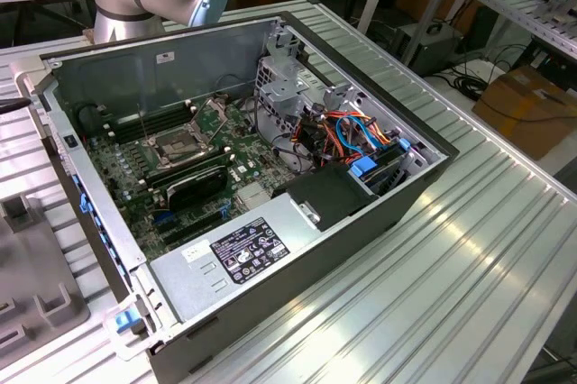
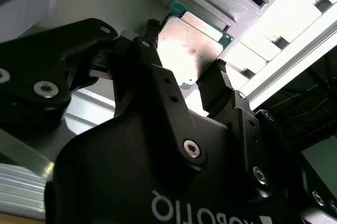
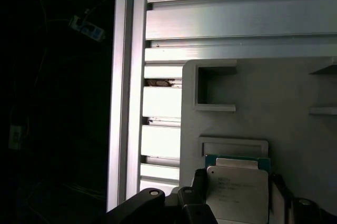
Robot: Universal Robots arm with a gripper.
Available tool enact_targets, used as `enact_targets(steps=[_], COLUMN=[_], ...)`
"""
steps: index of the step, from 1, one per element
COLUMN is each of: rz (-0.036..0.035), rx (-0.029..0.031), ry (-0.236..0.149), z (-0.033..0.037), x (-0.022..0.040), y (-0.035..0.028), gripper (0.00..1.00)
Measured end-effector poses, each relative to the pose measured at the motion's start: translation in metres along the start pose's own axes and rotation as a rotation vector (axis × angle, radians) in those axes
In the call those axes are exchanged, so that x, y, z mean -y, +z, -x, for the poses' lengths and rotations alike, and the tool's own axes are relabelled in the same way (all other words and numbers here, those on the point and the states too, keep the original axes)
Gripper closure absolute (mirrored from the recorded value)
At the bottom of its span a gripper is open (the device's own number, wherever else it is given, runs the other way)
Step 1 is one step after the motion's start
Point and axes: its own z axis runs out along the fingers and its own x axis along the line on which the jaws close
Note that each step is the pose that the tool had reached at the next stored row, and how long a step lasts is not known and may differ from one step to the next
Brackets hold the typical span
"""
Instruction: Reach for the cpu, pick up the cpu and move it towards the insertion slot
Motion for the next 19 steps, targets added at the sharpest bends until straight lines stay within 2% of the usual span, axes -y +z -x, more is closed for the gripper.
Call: enact_targets(steps=[2,3,6,19], rz=[-0.0001,0.0000,0.0000,0.0001], rx=[-0.0001,0.0000,0.0001,0.0002], ry=[0.000,0.000,0.000,0.000], z=[0.0000,-0.0001,-0.0002,-0.0002], x=[0.0000,-0.0002,-0.0003,-0.0006], y=[-0.0021,-0.0071,-0.0143,-0.0250], gripper=[0.45,0.45,0.45,0.45])
